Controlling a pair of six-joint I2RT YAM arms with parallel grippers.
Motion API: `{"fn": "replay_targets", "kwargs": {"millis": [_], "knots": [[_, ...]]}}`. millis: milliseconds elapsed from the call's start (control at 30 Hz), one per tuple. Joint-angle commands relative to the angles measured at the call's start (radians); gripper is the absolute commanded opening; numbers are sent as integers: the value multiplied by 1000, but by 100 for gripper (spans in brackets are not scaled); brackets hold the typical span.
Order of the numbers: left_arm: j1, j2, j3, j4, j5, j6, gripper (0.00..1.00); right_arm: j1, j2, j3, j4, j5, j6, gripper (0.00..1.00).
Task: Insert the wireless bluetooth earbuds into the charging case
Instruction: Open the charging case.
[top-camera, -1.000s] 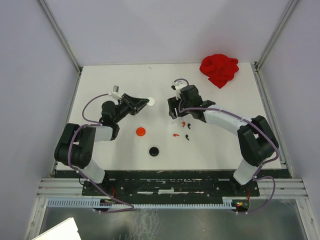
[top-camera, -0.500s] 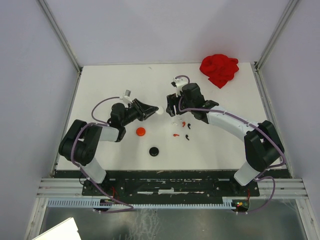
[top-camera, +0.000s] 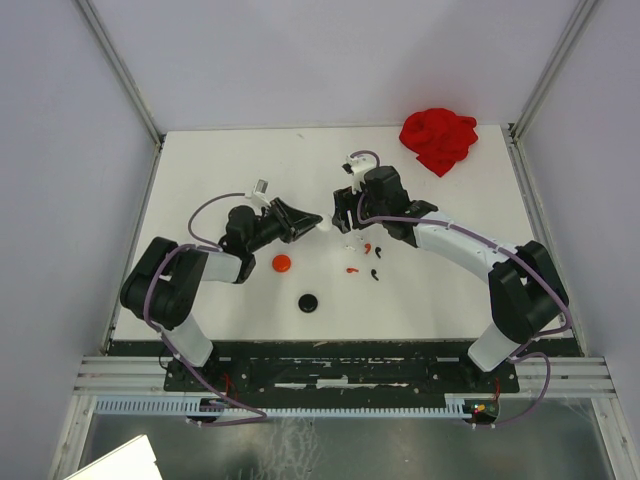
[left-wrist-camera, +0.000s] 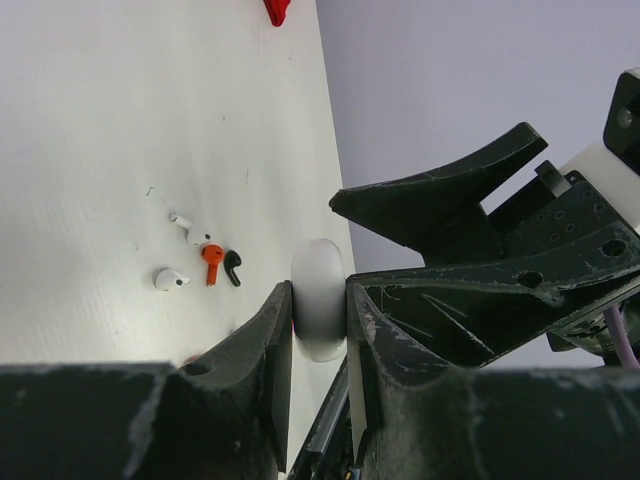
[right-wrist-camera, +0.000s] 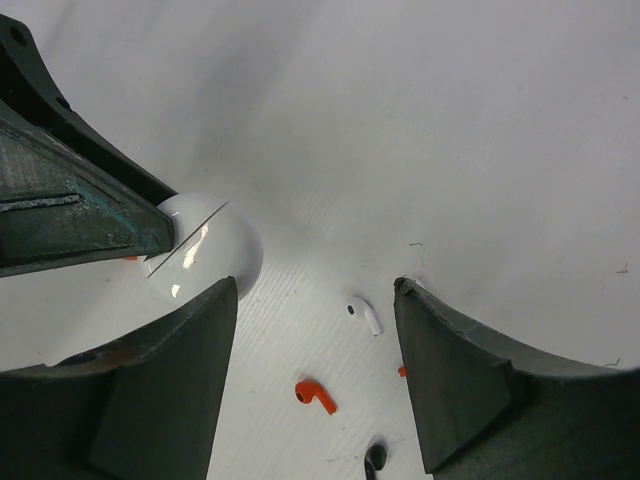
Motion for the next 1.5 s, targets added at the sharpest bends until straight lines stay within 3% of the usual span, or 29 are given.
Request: {"fn": "replay_targets", "kwargs": {"millis": [0,1033,1467], "knots": [[-10,-9,48,39,15,18,3,5,-13,20,46,-12,8,72],[-47,52,59,165,43,-79,3,6,79,48,84,-13,17,72],[-42,46,120,78,31,-26,3,5,62,31,60,13,1,72]]}}
